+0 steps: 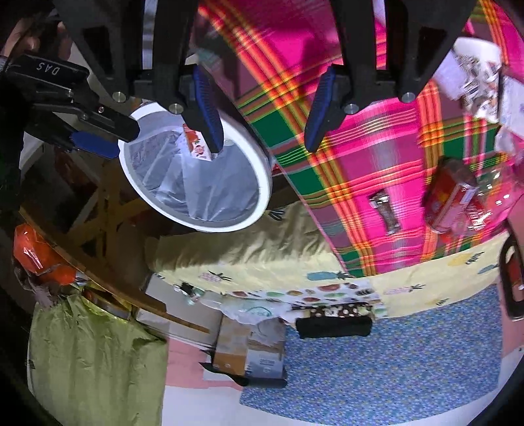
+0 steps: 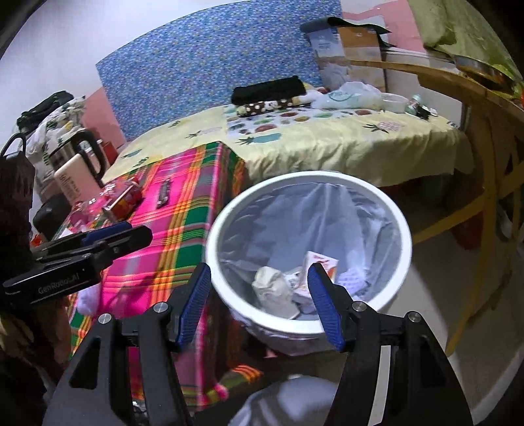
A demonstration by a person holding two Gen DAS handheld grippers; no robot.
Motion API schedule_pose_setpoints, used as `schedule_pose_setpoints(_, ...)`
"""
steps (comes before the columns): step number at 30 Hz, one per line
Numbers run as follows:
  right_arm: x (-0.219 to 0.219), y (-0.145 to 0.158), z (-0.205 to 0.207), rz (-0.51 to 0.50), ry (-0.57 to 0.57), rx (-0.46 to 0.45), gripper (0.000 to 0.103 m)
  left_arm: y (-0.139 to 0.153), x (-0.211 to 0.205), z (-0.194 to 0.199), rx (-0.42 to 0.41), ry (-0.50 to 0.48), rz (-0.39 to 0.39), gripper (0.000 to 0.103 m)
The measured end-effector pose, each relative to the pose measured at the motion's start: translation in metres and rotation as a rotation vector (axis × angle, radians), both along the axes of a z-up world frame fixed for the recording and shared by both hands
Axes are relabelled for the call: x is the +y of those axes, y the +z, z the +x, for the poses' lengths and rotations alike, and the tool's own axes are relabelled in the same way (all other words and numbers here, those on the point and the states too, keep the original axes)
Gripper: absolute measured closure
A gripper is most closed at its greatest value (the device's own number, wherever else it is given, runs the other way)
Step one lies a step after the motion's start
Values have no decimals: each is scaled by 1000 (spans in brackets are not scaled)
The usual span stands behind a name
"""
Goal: Collect trash
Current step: 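Return both open grippers over the table toward the remaining trash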
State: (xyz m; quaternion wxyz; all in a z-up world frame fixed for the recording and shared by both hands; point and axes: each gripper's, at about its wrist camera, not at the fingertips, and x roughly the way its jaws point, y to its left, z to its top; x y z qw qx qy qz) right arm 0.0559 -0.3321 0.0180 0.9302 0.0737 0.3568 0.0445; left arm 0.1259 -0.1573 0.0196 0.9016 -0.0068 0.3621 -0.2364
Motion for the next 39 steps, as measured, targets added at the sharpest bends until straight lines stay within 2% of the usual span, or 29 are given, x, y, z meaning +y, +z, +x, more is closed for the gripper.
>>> schedule_pose_setpoints(6, 16, 4, -3, 0, 39, -1, 40, 3, 25, -12, -13, 88, 22, 50)
schedule_pose_setpoints(18, 54, 7, -7, -35, 130, 5, 40, 3, 65, -36, -29, 184, 37, 50)
schedule_pose_setpoints(39, 106, 6, 6, 13, 242, 45, 40, -5, 141, -48, -11, 352, 24, 50)
